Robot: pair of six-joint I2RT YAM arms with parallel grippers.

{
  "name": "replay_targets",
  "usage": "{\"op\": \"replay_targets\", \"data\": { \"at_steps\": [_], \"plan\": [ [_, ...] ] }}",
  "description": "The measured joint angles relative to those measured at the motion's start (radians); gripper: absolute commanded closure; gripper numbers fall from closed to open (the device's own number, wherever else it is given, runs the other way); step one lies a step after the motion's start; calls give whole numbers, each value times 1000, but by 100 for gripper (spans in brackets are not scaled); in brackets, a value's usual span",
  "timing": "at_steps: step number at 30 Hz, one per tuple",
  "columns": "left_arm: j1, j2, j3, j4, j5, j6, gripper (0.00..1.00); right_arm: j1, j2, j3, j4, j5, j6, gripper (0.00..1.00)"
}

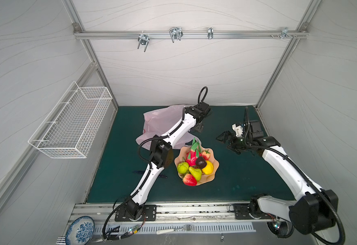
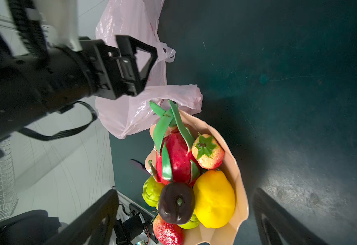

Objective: Place the fruits into the plastic bag

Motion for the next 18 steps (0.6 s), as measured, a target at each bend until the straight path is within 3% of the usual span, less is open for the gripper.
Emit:
{"op": "replay_targets", "data": {
  "at_steps": [6,8,16,18],
  "plan": [
    [-22,35,-96,9,-153,48,5,-4,-5,-4,12,-21,-8,1],
    [-19,40,-136,19,-208,61,13,-5,-6,-8,16,-24,-9,1],
    [23,-8,-329,97,-301,90,89,-10,-11,-45,62,-31,1,1],
    [43,-36,-371,106,-294,90,96,-14,-10,-61,80,-32,14,1]
  ]
}}
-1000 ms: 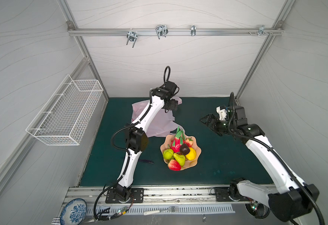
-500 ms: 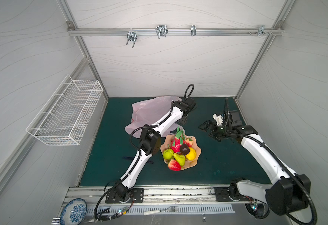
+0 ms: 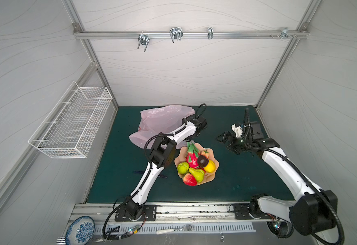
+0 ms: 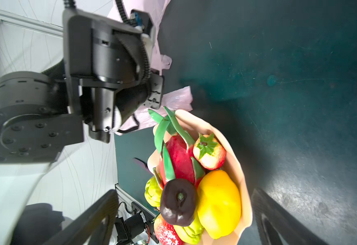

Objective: Place the fruits into the plastic bag

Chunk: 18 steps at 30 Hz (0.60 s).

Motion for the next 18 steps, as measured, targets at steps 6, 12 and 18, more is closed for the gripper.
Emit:
{"op": "replay_targets", "data": {
  "at_steps": [6,12,18],
  "plan": [
    [66,-161,-136,55,45,-5,100,-5,56,-10,69,-11,33,1],
    [106,-404,-272,114,103,-8,100,28,188,27,140,-30,68,1],
    [128,-589,-375,149,183,-22,100,147,369,159,228,-71,110,2]
  ]
}}
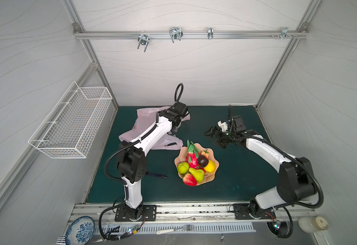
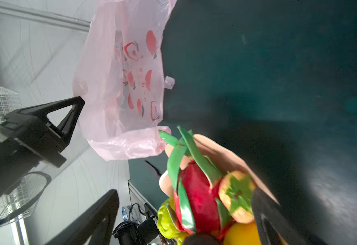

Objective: Place the fruits into the plastic bag

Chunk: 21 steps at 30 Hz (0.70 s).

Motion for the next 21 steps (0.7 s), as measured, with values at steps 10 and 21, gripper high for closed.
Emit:
{"op": "replay_targets", "data": {
  "at_steps": [10,21],
  "plan": [
    [27,-163,-58,6,114,-2,100,124,238,204,75,-55,76,7],
    [79,-264,-60,4,238,19,100,121,224,222,-15,-11,30,6]
  ]
}}
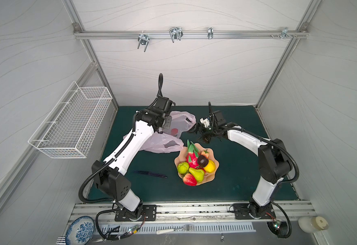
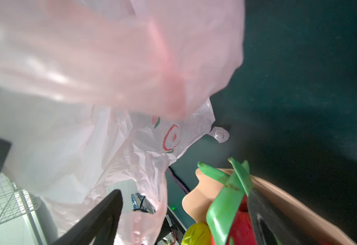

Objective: Place the fruits into the plastic bag

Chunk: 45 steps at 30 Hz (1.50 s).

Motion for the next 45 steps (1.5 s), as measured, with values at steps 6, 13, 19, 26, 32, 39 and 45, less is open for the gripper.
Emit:
{"op": "replay_targets", "data": {
  "at_steps": [6,13,19,26,32,39,45],
  "plan": [
    [16,-38,-22,-6,59,-10,100,0,-103,55,-206,62,-174,6],
    [27,-82,-74,-6,129,-39,100,25,-292,63,-457,148,-371,7],
    [27,-109,-138,-5,180,-55,100,116,-383,-11,-567,210,-413,10],
    [27,-130,-177,3,233,-80,100,209,-389,-114,-597,276,-401,13],
    [27,-142,-197,7,262,-89,100,230,-388,-177,-584,326,-378,18],
    [27,-144,-201,18,278,-91,100,237,-346,-176,-531,369,-358,25],
    [27,-144,-201,28,287,-91,100,247,-305,-175,-491,376,-338,36]
  ]
}}
